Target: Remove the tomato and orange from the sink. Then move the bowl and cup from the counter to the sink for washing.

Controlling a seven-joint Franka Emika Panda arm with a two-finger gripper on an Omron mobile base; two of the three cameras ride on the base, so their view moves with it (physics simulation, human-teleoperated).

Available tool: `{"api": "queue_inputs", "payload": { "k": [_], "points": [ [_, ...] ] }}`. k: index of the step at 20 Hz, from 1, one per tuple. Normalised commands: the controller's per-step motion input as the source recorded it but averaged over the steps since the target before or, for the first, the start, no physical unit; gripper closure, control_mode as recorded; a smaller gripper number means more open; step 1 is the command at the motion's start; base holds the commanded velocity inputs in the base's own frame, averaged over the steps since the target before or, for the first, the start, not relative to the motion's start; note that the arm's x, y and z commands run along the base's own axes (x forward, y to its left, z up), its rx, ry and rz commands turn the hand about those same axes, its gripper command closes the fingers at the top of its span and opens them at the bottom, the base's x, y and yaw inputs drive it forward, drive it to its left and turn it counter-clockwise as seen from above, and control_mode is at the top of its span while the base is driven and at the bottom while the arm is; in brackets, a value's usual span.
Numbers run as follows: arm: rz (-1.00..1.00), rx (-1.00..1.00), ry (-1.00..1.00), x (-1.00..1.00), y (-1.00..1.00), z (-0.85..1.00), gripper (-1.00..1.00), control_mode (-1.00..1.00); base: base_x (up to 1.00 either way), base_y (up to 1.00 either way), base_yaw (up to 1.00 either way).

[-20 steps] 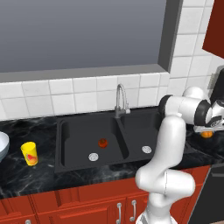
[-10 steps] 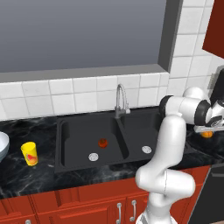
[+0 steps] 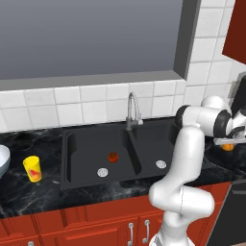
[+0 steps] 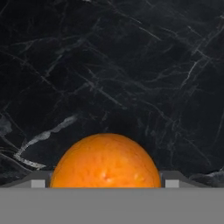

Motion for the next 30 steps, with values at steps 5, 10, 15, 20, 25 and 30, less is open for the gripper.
{"api": "queue_inputs", "payload": {
  "k": [5,10,15,20,25,30],
  "points": [
    [0.0,0.0,0.0,0.02,-0.02,-0.18,1.0,-1.0,0.0,0.0,0.0],
    [0.0,0.0,0.0,0.0,0.0,-0.12,-1.0,-1.0,0.0,0.0,0.0],
    [0.0,0.0,0.0,0.0,-0.01,-0.05,-1.0,-1.0,0.0,0.0,0.0],
    [0.0,0.0,0.0,-0.02,-0.04,0.01,-1.0,-1.0,0.0,0.0,0.0],
    [0.0,0.0,0.0,-0.1,0.0,0.01,-1.0,-1.0,0.0,0.0,0.0],
    [0.0,0.0,0.0,-0.08,0.0,0.11,-1.0,-1.0,0.0,0.0,0.0]
  ]
}}
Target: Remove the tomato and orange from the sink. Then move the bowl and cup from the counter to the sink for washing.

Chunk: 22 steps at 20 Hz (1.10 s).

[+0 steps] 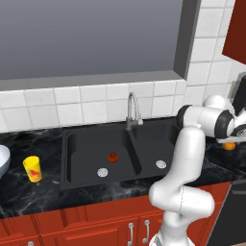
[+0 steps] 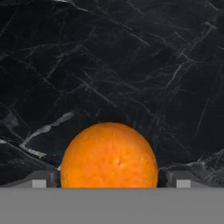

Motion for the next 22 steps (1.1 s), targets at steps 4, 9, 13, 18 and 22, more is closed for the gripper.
{"api": "queue_inputs", "payload": {
  "k": [4,9,13,18,22],
  "points": [
    [0.0,0.0,0.0,-0.1,0.01,0.2,-1.0,-1.0,0.0,0.0,0.0],
    [0.0,0.0,0.0,-0.12,0.05,0.26,-1.0,-1.0,0.0,0.0,0.0],
    [0.0,0.0,-0.04,-0.2,0.13,0.25,-1.0,-1.0,0.0,0.0,0.0],
    [0.0,0.0,-0.06,-0.22,0.2,0.24,-1.0,-1.0,0.0,0.0,0.0],
    [0.0,0.0,-0.02,-0.24,0.34,0.11,-1.0,-1.0,0.0,0.0,0.0]
  ]
}}
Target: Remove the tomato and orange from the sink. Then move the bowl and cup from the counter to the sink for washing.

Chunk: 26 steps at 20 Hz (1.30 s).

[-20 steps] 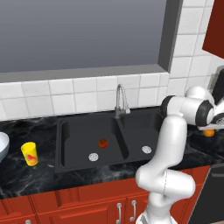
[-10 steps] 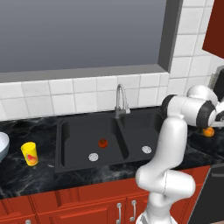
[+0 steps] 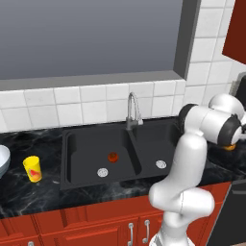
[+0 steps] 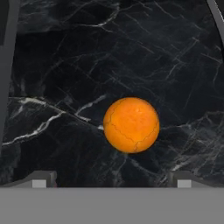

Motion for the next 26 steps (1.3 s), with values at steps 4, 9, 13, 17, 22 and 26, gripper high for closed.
{"api": "queue_inputs", "payload": {
  "k": [4,9,13,17,22,26],
  "points": [
    [0.0,0.0,-0.02,-0.2,0.32,0.13,-1.0,-1.0,0.0,0.0,0.0],
    [0.0,0.0,0.0,-0.16,0.28,0.22,-1.0,-1.0,0.0,0.0,0.0],
    [0.0,0.0,0.0,-0.15,0.25,0.26,-1.0,-1.0,0.0,0.0,0.0],
    [0.0,0.0,0.0,-0.15,0.24,0.29,-1.0,-1.0,0.0,0.0,0.0],
    [0.0,0.0,0.0,-0.2,0.28,0.19,-1.0,-1.0,0.0,0.0,0.0],
    [0.0,0.0,0.01,-0.12,0.36,0.1,-1.0,-1.0,0.0,0.0,0.0]
  ]
}}
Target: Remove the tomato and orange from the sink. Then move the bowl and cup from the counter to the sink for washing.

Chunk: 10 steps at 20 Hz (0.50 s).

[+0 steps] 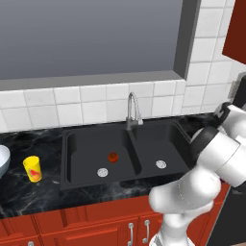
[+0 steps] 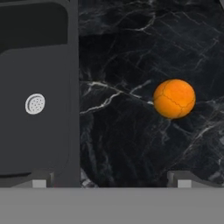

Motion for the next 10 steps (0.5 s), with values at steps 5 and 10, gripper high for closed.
{"api": "queue_inputs", "payload": {
  "k": [5,10],
  "points": [
    [0.0,0.0,0.04,-0.12,0.36,0.09,-1.0,-1.0,0.0,0.0,0.0],
    [0.0,-0.03,0.08,-0.08,0.32,0.15,-1.0,-1.0,0.0,0.0,0.0]
  ]
}}
